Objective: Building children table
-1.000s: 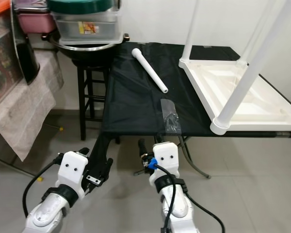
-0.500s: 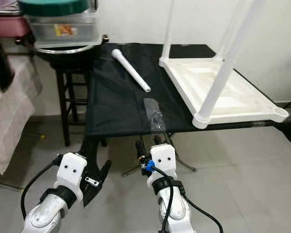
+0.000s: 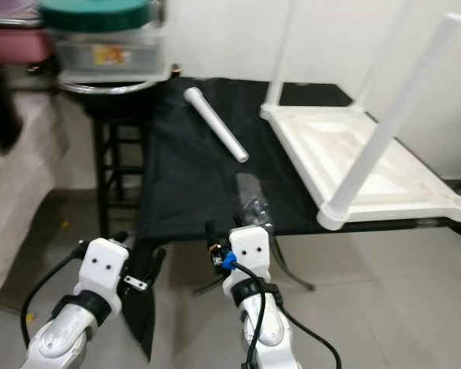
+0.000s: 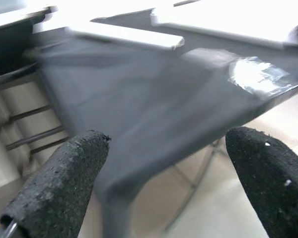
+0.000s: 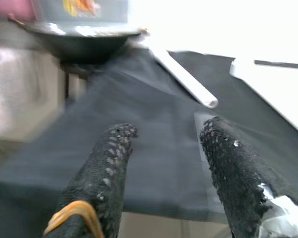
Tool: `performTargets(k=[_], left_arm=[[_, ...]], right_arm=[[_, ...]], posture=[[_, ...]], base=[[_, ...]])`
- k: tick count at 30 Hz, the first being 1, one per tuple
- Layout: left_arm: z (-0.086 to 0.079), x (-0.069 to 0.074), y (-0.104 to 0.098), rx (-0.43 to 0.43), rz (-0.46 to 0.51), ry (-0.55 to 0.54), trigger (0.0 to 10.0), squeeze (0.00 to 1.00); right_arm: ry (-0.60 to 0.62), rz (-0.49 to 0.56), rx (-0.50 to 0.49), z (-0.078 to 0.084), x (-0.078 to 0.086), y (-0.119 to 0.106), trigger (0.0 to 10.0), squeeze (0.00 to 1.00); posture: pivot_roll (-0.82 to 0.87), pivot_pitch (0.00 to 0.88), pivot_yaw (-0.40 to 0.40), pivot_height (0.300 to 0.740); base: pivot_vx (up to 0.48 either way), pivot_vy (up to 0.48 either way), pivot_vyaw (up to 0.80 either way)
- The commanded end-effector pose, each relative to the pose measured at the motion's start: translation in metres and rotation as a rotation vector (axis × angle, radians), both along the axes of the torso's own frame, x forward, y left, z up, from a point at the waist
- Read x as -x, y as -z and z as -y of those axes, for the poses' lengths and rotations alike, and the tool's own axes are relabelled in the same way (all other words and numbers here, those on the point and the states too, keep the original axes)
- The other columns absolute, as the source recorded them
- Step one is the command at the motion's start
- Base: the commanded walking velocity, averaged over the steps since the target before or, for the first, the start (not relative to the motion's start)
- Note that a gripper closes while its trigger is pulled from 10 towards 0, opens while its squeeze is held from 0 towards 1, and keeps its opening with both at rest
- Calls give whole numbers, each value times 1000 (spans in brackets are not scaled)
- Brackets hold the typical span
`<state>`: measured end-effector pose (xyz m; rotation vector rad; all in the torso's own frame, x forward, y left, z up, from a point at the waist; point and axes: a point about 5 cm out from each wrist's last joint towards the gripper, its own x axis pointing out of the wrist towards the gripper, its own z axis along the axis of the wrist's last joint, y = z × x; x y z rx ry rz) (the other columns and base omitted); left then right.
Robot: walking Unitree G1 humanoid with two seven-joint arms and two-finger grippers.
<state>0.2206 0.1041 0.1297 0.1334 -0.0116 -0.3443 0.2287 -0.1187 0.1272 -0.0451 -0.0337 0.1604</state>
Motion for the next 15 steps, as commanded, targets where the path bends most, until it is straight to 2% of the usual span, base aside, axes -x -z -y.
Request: performTargets(k=[1,10,15], left_arm=[[-8,3,5,-15,-15,-24,10000,0],[-8,2,7,-11,-24,-30,10000,0],[-10,2,7,-5,-33,-46,10000,0]], right_arm=[[-28,6,-20,-8,-3,-2,10000,0],[-23,9,-22,-8,-3,-3,10000,0],[29,41,-33,-3,-13,-12,10000,0]], posture=[[92,0,-73,740],[90,0,-76,740],[94,0,-79,740]], base=[[375,0,0],[364,0,0],[0,0,0]])
